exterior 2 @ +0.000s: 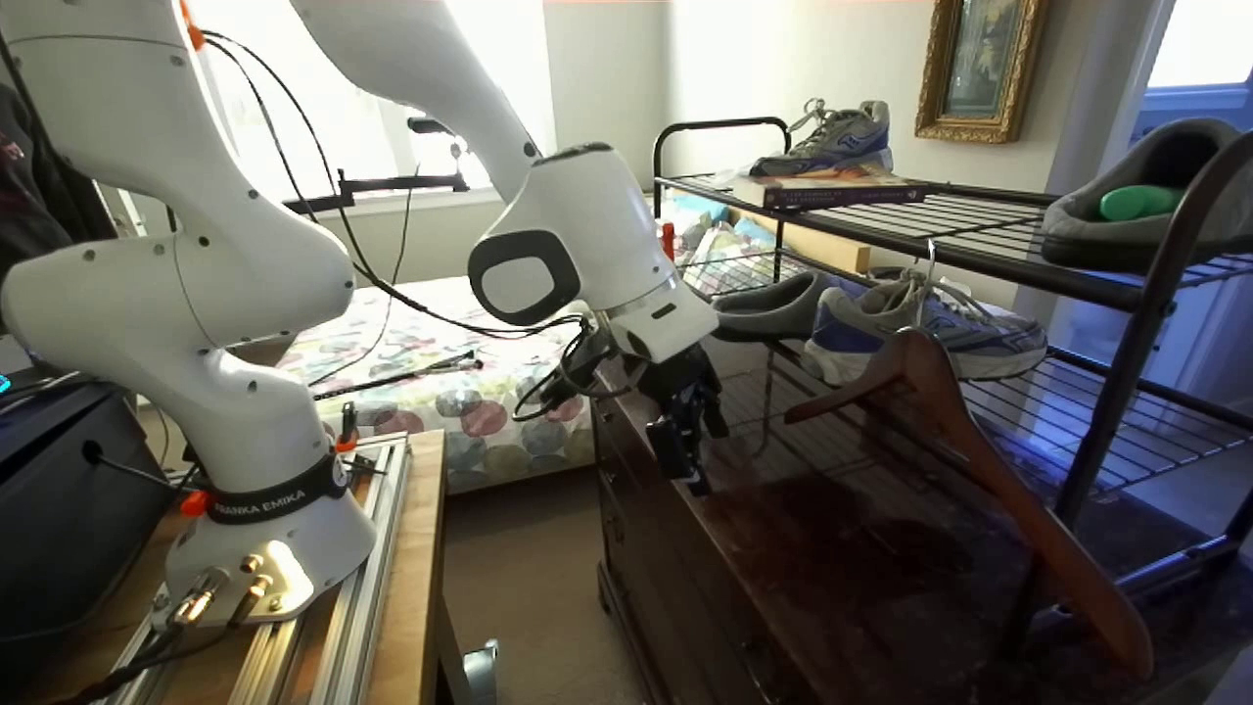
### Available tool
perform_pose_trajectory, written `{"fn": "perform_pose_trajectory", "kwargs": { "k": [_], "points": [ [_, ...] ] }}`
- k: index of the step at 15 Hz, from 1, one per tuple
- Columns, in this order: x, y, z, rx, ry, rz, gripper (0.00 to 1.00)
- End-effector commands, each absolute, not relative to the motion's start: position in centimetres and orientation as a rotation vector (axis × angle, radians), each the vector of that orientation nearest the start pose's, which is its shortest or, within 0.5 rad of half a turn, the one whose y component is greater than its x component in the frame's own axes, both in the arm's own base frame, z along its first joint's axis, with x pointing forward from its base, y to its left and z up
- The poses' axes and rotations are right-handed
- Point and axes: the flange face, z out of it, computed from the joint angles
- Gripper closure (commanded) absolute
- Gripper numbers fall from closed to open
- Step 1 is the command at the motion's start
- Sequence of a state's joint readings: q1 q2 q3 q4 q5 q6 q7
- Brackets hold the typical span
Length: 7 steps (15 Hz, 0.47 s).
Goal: Hang the coat hanger on the shoe rack
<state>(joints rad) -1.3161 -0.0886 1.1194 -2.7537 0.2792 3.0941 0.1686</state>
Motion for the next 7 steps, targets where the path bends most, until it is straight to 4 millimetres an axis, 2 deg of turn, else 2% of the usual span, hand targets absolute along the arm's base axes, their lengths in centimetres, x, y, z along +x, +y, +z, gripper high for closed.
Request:
{"fn": "perform_pose_trajectory", "kwargs": {
  "k": [1, 3, 5, 6, 7],
  "points": [
    [41.2, -9.5, 27.3, -2.990, 0.813, -0.451, 0.00],
    [41.2, -8.6, 28.5, -2.991, 0.744, -0.439, 0.00],
    [41.0, -7.6, 30.5, -2.967, 0.687, -0.467, 0.00],
    [41.3, -8.5, 27.8, -2.967, 0.748, -0.435, 0.00],
    [41.4, -8.1, 28.5, -2.965, 0.720, -0.442, 0.00]
  ]
}}
